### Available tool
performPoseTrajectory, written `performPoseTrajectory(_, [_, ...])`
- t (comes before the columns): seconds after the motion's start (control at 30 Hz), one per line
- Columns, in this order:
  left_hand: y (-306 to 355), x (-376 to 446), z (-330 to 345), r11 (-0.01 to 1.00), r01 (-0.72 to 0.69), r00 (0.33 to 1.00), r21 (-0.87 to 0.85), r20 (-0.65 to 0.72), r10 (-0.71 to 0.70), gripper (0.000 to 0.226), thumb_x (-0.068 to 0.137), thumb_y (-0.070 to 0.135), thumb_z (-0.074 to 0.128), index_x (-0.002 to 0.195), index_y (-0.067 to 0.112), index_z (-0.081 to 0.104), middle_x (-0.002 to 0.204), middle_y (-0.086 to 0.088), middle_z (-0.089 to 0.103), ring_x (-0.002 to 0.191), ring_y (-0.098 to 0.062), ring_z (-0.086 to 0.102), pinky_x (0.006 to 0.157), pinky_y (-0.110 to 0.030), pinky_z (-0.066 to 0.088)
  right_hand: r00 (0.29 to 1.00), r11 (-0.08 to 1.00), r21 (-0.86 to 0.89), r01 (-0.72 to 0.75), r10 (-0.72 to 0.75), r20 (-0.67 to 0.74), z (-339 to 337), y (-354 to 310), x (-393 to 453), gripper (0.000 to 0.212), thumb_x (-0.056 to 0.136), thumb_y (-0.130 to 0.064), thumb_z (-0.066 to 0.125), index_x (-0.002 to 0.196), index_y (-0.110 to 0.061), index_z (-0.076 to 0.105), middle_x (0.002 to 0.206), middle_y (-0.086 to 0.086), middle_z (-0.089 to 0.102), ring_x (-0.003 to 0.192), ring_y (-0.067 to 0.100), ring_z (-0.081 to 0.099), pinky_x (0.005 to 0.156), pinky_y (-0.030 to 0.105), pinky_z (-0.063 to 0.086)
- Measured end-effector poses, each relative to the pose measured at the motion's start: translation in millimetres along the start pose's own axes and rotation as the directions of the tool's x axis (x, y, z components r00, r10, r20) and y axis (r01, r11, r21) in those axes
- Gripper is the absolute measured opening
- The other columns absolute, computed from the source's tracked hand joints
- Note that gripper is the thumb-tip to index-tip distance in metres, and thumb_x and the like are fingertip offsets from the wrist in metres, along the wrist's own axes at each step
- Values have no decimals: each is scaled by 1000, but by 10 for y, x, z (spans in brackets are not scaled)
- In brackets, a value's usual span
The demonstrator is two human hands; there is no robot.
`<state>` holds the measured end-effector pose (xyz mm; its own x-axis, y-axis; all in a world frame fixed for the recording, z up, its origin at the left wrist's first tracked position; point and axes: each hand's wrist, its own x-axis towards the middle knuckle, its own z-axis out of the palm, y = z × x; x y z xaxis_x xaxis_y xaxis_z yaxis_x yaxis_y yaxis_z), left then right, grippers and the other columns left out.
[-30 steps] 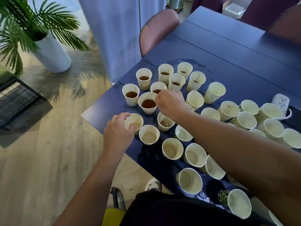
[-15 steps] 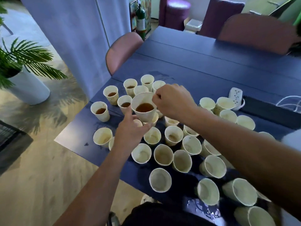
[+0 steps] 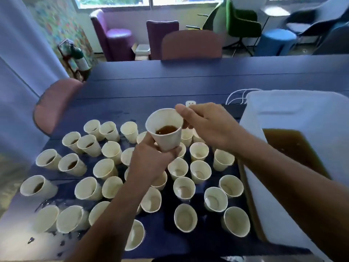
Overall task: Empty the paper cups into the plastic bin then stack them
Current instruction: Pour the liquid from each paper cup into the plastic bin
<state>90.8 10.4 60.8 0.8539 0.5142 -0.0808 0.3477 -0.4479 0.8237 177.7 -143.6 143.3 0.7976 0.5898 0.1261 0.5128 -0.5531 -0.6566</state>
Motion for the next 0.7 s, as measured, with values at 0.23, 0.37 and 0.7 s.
performPoseTrajectory(0.23, [576, -98, 563, 974, -212, 960, 84, 207, 191, 50, 65, 49, 87, 105, 39, 57, 83, 16, 68, 85, -13, 68, 77, -36, 56, 995, 905, 412, -102, 95, 36, -355, 688, -600, 62, 80, -45, 77, 136, -33, 51, 127, -20, 63, 119, 1, 58, 94, 28, 52])
performPoseTrajectory(0.37, [871, -246, 890, 950, -301, 918, 85, 296, 265, 52, 60, 52, 73, 108, 34, 61, 94, 7, 71, 92, -23, 68, 80, -44, 56, 983, 851, 514, -104, 166, -77, -412, 868, -804, 76, 67, -31, 91, 133, -26, 54, 120, -10, 68, 116, 8, 62, 99, 31, 51])
performPoseTrajectory(0.7, [1241, -518, 1426, 910, -413, 863, 26, 330, 383, 53, 73, 47, 75, 117, 27, 52, 83, 10, 65, 91, -27, 65, 70, -34, 45, 919, 800, 600, -9, 243, -310, -730, 1162, -1109, 42, 63, 0, 78, 103, 0, 67, 87, -2, 73, 82, 13, 67, 75, 29, 52])
